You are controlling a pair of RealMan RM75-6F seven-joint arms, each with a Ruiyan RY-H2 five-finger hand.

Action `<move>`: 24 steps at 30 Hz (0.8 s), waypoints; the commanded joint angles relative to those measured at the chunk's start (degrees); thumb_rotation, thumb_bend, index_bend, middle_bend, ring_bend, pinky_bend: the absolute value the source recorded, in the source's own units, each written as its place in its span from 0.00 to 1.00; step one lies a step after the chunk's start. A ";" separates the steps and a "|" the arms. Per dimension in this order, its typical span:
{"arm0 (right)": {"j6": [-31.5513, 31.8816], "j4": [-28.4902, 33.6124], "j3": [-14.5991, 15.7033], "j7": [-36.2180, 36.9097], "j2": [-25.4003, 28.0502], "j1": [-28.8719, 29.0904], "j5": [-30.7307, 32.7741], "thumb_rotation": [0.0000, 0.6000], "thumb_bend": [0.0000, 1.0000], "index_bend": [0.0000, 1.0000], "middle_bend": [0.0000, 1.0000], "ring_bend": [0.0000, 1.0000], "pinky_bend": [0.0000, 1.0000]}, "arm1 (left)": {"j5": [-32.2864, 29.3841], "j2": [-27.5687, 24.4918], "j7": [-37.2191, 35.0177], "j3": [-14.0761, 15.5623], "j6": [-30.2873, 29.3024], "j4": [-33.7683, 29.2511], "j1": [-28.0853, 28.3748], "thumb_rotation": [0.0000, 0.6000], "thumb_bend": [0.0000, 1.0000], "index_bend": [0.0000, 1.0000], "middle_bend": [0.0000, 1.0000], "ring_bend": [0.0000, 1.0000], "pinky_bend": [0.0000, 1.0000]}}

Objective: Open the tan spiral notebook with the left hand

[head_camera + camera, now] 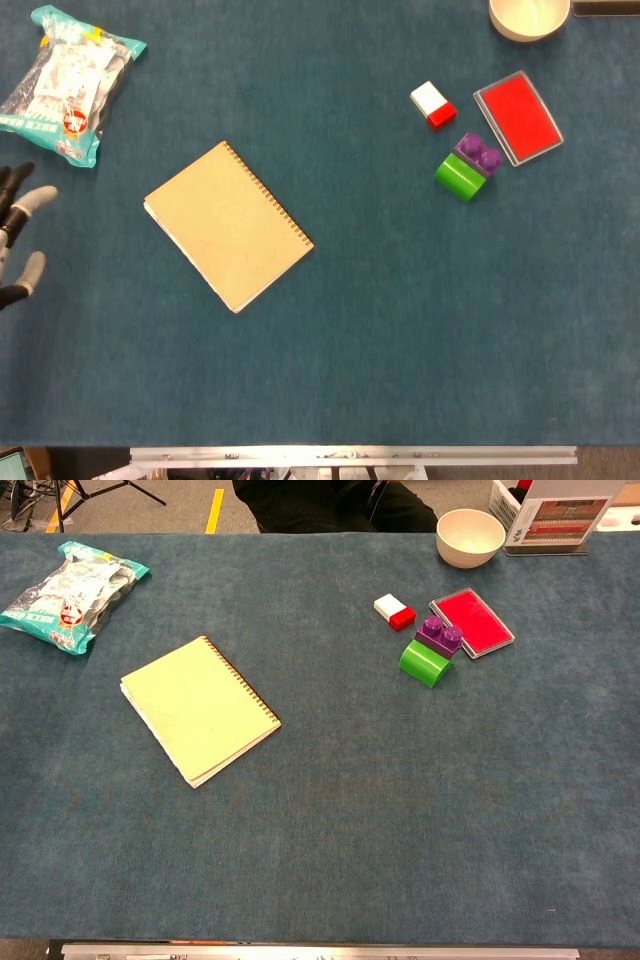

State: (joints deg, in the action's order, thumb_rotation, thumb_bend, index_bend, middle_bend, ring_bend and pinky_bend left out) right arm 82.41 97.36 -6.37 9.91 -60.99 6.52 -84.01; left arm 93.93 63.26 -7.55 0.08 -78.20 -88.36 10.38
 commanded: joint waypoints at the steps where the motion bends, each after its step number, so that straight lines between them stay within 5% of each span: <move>1: 0.00 0.14 -0.07 -0.15 0.03 0.07 0.07 1.00 0.53 0.38 0.37 0.28 0.37 | 3.22 1.03 -2.77 0.94 0.80 3.88 2.15 1.00 0.31 0.18 0.04 0.01 0.00; 13: 0.22 1.79 0.11 -1.88 0.57 0.11 -0.13 1.00 0.53 0.38 0.37 0.28 0.37 | 16.56 9.68 -10.28 4.12 -3.93 21.07 9.14 1.00 0.20 0.18 0.04 0.01 0.00; 24: 0.41 2.72 0.35 -2.84 1.01 -0.13 0.06 1.00 0.53 0.38 0.37 0.28 0.37 | 18.77 17.80 -11.12 6.02 -5.24 31.91 12.27 1.00 0.19 0.18 0.05 0.02 0.00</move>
State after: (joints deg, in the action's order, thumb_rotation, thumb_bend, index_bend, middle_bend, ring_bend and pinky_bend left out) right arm 82.83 100.08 -6.03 7.08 -59.99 6.40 -83.97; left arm 112.42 79.91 -18.73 5.63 -83.29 -57.64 22.07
